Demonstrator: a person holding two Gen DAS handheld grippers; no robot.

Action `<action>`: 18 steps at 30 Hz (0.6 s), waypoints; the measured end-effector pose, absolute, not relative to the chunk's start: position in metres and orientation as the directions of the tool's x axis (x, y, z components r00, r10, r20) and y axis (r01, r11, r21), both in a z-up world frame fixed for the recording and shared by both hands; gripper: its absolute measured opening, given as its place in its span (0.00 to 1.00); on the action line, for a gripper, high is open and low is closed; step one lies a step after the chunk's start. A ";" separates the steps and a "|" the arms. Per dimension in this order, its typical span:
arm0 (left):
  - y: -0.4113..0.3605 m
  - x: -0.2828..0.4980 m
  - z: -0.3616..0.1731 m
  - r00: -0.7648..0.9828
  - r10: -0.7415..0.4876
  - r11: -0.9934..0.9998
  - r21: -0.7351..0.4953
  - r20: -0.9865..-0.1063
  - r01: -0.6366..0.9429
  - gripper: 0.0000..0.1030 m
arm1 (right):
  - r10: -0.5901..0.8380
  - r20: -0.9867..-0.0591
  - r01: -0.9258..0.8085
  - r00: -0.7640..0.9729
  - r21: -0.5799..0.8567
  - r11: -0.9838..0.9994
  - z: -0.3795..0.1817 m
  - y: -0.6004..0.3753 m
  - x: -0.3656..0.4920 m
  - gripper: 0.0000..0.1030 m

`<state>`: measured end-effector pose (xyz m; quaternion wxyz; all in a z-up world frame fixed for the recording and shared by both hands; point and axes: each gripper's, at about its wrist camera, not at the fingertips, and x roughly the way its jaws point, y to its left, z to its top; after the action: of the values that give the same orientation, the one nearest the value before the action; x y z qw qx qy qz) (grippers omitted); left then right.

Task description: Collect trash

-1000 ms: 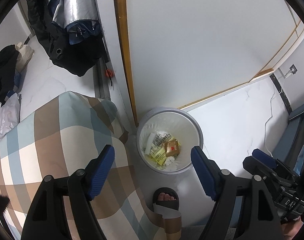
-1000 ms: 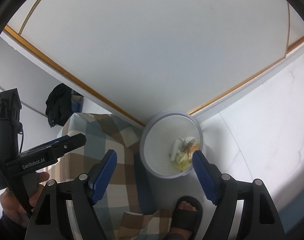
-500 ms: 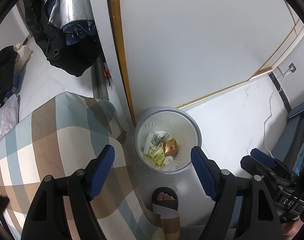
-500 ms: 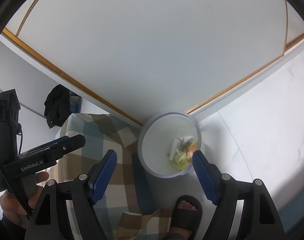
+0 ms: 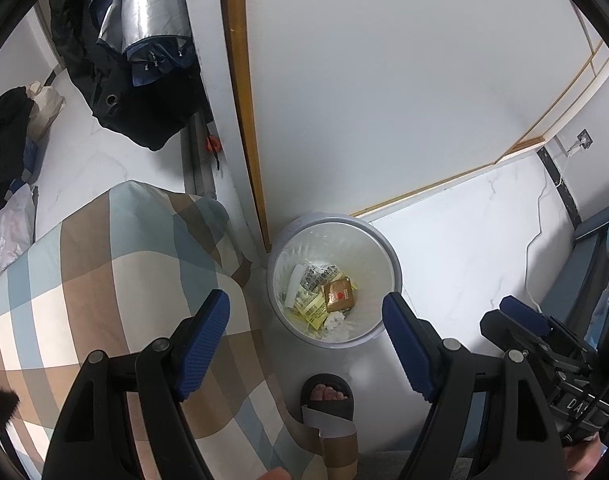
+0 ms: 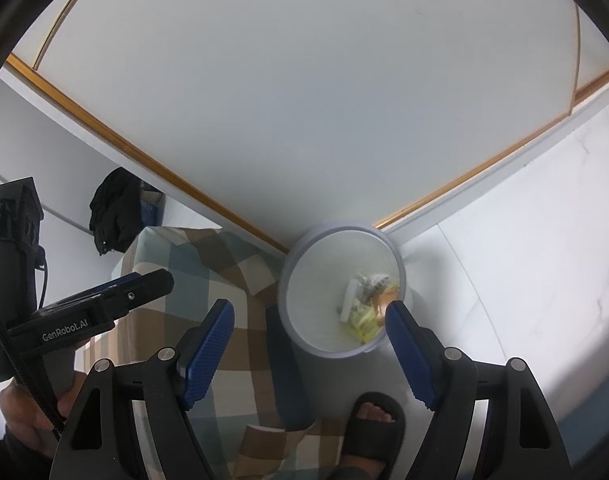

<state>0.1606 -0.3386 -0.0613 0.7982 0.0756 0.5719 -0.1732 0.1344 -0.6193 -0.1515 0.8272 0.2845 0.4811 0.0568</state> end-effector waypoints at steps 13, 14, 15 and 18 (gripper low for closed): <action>-0.338 0.163 -0.062 0.286 -0.188 0.929 -0.075 -0.940 0.363 0.74 | 0.365 -0.764 0.185 0.533 0.526 0.830 -0.149 -0.622 0.133 0.76; -0.338 0.163 -0.062 0.287 -0.185 0.929 -0.072 -0.940 0.363 0.74 | 0.363 -0.764 0.185 0.533 0.524 0.831 -0.149 -0.622 0.133 0.76; -0.339 0.163 -0.062 0.287 -0.186 0.928 -0.072 -0.940 0.365 0.74 | 0.361 -0.765 0.187 0.532 0.523 0.832 -0.149 -0.623 0.133 0.76; -0.339 0.162 -0.064 0.277 -0.188 0.927 -0.078 -0.942 0.366 0.74 | 0.360 -0.765 0.190 0.534 0.523 0.831 -0.149 -0.623 0.131 0.76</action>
<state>0.1616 -0.3393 -0.0635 0.7954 0.0773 0.5752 -0.1744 0.1315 -0.6234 -0.1491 0.8275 0.2865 0.4802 0.0513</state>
